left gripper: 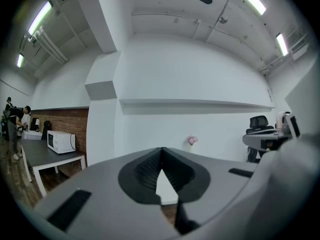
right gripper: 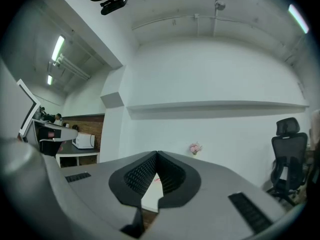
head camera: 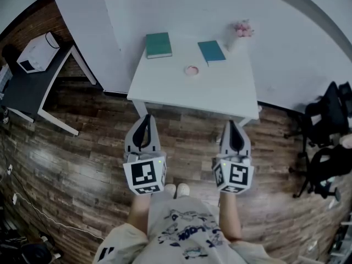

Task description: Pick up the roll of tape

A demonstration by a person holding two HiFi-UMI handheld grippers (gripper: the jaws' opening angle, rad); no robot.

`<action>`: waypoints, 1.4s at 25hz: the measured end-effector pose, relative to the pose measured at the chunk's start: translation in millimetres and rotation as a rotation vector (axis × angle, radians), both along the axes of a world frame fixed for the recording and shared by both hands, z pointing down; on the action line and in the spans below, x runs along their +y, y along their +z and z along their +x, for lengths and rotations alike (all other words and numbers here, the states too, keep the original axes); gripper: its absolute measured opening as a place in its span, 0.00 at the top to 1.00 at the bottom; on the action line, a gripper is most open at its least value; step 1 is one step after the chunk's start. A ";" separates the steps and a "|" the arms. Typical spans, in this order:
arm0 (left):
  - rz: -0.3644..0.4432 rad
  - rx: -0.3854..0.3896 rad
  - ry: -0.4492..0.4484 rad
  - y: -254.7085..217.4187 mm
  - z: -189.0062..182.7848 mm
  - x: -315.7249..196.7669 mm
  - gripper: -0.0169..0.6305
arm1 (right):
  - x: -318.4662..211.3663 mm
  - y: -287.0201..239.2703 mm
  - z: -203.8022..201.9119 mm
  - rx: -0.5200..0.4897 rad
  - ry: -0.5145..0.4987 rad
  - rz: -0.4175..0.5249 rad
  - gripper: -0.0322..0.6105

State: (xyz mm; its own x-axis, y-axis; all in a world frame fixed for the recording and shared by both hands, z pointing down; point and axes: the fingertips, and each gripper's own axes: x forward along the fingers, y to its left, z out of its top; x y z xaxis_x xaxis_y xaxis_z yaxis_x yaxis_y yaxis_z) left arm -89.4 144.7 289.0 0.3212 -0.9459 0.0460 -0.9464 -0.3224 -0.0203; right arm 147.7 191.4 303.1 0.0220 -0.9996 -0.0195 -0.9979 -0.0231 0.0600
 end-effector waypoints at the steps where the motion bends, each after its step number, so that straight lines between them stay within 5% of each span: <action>1: -0.001 -0.005 0.000 0.9 0.7 -1.3 0.97 | -1.8 1.5 0.3 -0.003 -0.005 -0.005 0.95; 14: -0.011 -0.050 -0.057 12.9 13.9 -17.3 0.97 | -38.8 10.9 2.3 0.011 -0.125 -0.029 0.94; 18: -0.020 -0.053 -0.081 18.0 13.8 -16.9 0.97 | -48.7 17.0 -0.1 0.001 -0.162 -0.044 0.82; 35: -0.064 -0.044 -0.083 38.8 21.2 -97.7 0.97 | -133.0 37.9 -8.5 0.004 -0.214 -0.102 0.74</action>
